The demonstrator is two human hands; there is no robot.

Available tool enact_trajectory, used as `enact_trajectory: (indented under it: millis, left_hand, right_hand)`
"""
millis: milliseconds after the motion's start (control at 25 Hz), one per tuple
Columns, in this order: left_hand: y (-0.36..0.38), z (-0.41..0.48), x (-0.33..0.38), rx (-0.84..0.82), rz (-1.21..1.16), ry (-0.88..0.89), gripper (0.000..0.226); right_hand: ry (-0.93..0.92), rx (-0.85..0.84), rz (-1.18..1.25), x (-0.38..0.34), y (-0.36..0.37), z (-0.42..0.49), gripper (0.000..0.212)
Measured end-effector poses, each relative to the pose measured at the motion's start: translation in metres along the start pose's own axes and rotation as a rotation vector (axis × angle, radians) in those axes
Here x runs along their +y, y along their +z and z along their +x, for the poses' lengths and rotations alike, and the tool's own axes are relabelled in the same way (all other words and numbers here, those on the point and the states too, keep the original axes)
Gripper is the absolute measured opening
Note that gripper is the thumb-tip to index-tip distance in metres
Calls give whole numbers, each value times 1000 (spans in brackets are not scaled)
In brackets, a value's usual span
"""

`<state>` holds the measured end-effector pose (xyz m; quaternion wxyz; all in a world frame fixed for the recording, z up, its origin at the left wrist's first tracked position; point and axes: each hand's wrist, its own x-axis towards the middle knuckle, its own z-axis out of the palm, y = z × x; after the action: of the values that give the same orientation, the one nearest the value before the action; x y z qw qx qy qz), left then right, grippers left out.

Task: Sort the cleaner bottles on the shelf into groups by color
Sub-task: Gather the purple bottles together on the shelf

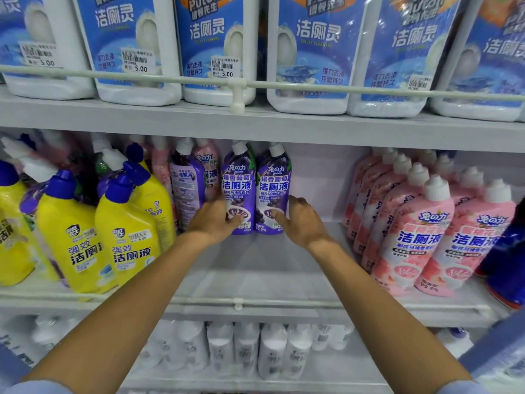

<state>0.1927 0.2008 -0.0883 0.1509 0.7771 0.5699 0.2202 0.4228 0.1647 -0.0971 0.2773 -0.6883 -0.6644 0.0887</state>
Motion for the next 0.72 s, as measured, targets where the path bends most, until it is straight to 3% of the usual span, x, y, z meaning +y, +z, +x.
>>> enact_trajectory:
  millis: [160,360,720]
  left_hand:
    - [-9,-36,10,-82,274,59,64]
    - [-20,-97,15,43,465,193,68]
    - [-25,-148,-2,55,513,108,76]
  right_hand:
    - [-113,-111,-135,-15,-3,-30,64]
    - [-387,-115,-281,-27,-7,-75,71]
    - [-489,-171,-235,-57,3,-87,76]
